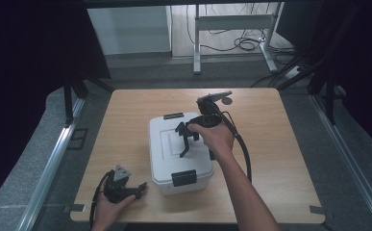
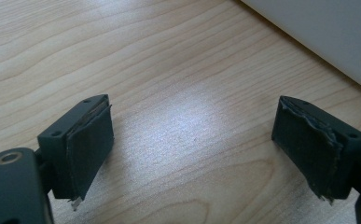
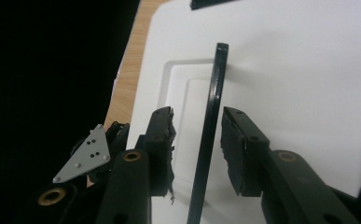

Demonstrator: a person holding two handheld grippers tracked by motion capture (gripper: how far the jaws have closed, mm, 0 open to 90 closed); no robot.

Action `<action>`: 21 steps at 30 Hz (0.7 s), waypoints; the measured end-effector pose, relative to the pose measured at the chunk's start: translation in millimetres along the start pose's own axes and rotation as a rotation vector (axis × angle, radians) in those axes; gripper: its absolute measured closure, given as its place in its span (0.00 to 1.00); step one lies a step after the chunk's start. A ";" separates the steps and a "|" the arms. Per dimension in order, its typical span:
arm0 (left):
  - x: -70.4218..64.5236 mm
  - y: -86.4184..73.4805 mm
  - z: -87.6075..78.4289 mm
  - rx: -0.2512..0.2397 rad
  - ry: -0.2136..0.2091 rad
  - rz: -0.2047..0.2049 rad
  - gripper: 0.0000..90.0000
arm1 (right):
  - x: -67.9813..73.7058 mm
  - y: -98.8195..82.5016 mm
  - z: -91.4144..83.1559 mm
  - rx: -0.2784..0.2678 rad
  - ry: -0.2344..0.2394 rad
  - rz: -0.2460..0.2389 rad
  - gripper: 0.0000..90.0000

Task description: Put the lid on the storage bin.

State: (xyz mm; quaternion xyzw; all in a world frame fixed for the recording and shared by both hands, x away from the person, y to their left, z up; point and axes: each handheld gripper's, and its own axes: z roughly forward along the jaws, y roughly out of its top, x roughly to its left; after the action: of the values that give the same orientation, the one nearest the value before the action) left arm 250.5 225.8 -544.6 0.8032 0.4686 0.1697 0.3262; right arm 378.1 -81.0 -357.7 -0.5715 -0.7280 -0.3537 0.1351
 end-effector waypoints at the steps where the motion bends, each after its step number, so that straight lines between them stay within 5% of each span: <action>1: 0.0 0.0 0.0 0.000 0.000 0.000 0.14 | 0.0 0.0 0.0 0.000 0.000 0.000 0.69; 7: 0.1 0.1 0.1 0.000 -0.001 0.001 0.14 | -4.2 -4.4 -8.4 -0.043 -0.005 -0.084 0.60; 21: 0.1 0.3 0.3 0.000 -0.002 0.003 0.14 | -26.7 -14.6 -27.8 -0.111 0.037 -0.124 0.56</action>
State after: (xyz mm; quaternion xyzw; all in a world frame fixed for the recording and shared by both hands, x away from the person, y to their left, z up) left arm 251.0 225.7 -544.6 0.8041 0.4672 0.1695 0.3262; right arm 367.1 -120.7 -359.1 -0.5252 -0.7388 -0.4117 0.0944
